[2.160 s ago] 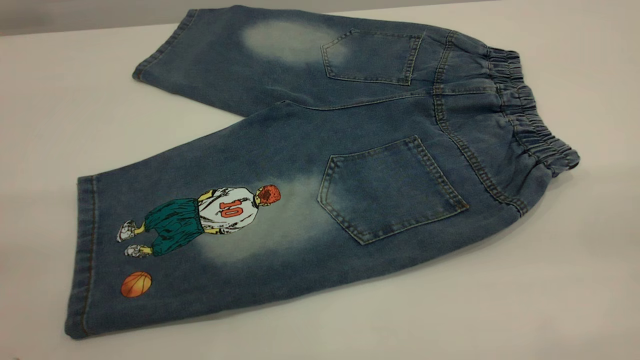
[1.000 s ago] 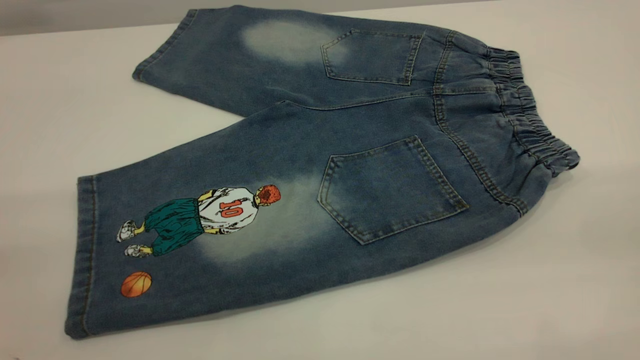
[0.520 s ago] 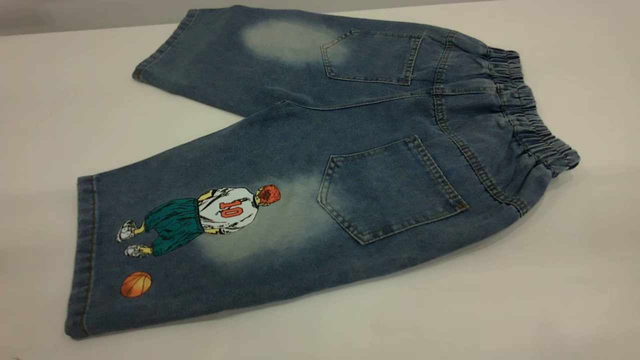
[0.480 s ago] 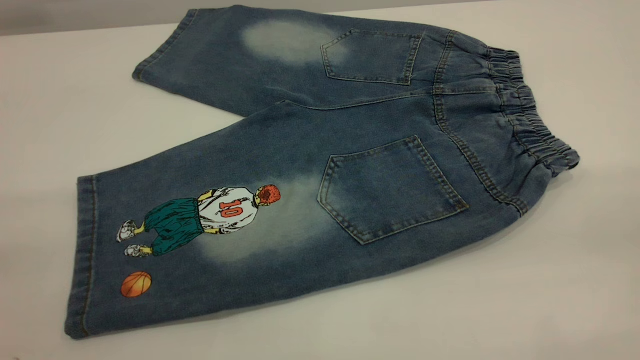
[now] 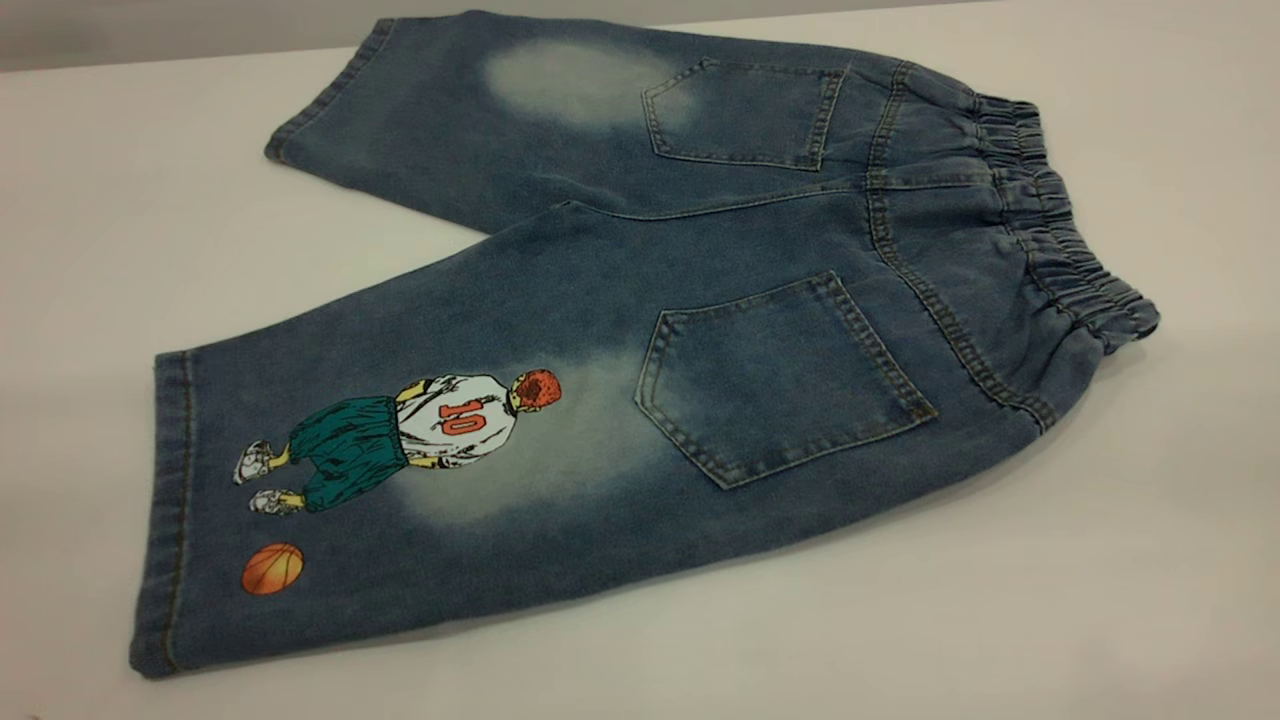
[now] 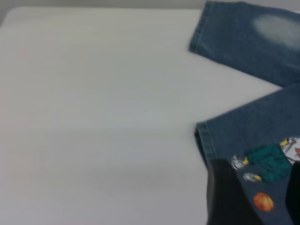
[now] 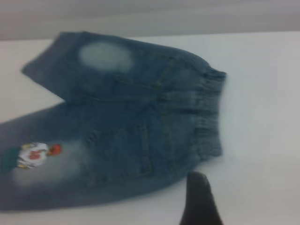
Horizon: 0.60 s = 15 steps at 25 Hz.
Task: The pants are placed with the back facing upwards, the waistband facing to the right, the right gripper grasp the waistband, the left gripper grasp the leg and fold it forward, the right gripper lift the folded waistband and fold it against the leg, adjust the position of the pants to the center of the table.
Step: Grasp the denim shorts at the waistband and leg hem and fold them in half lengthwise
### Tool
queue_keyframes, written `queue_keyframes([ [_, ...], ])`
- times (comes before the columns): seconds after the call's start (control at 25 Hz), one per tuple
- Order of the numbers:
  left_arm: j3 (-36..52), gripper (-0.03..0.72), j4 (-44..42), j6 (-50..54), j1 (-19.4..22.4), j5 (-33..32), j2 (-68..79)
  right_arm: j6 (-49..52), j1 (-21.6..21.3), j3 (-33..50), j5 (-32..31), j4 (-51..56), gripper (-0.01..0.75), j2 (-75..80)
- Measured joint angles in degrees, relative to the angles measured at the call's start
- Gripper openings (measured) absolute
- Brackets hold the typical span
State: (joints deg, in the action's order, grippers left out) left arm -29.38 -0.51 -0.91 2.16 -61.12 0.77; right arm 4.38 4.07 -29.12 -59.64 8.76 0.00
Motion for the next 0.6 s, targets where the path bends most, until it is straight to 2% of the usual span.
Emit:
queue_keyframes([
  [0.24,-1.11,0.311,1.97,-8.40,-0.44,5.58,8.84,-0.48,0.00,-0.43,1.98,3.49,0.408,7.39],
  [0.44,-1.11,0.311,2.09,-10.03,-0.63,10.38,20.34,-3.54,0.00,-0.54,3.00,5.37,0.408,18.09],
  [0.6,-1.11,0.311,2.89,-14.85,-0.69,11.89,30.57,-6.16,0.00,-0.30,7.58,7.68,0.408,26.80],
])
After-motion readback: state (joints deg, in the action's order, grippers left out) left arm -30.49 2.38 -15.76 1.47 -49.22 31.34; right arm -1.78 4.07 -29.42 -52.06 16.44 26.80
